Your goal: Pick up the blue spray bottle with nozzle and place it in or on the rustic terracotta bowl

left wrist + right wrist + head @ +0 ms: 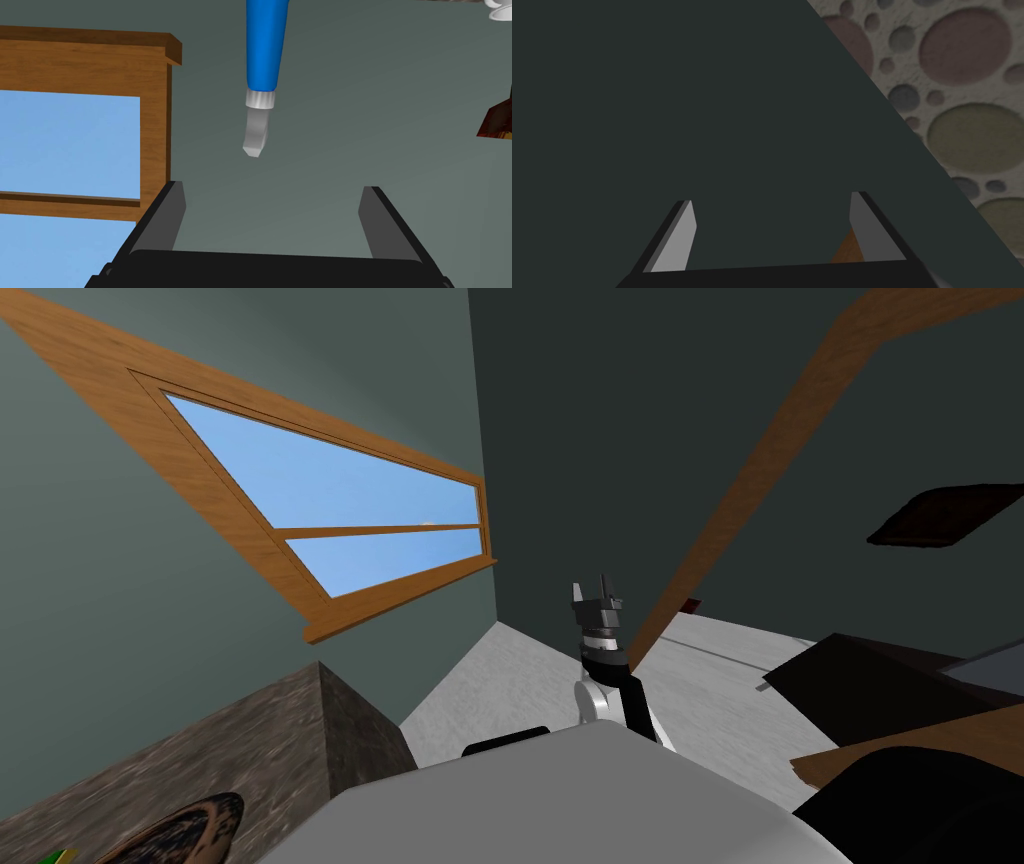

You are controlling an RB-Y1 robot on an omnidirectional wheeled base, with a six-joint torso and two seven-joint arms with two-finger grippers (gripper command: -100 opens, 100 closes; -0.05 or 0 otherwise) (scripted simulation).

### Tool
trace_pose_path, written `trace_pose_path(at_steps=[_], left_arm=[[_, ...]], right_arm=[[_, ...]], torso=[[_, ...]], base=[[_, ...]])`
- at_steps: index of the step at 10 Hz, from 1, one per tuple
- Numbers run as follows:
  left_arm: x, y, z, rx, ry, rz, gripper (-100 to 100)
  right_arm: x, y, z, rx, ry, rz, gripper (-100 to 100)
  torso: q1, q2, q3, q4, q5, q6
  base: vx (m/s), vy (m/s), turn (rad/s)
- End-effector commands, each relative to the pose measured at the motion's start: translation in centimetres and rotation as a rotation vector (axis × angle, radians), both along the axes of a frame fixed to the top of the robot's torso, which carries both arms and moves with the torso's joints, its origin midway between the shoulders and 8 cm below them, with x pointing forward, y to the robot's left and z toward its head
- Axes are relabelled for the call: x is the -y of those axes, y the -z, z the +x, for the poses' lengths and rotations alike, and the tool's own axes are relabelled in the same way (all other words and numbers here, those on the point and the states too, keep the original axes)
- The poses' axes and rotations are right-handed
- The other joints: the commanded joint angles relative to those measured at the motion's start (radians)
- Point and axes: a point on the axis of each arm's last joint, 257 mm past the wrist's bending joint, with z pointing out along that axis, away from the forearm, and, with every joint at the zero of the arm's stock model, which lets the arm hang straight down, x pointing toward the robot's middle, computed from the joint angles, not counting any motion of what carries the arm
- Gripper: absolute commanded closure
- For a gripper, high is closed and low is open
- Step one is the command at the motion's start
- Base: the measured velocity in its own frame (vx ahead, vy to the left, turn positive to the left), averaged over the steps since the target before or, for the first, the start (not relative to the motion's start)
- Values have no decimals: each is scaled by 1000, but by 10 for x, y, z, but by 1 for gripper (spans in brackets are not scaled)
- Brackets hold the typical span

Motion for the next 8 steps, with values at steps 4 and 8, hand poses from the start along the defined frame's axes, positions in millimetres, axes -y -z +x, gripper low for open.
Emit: trace_pose_path(at_steps=[4, 8], left_arm=[[-1, -6, 1, 2, -3, -1, 0], [-1, -6, 1, 2, -3, -1, 0]], right_arm=[[0, 0, 0, 0, 0, 0, 0], [0, 0, 0, 0, 0, 0, 0]], torso=[[0, -1, 0, 0, 0, 0], [1, -1, -1, 0, 0, 0]], base=[[-9, -4, -8], [0, 0, 0]])
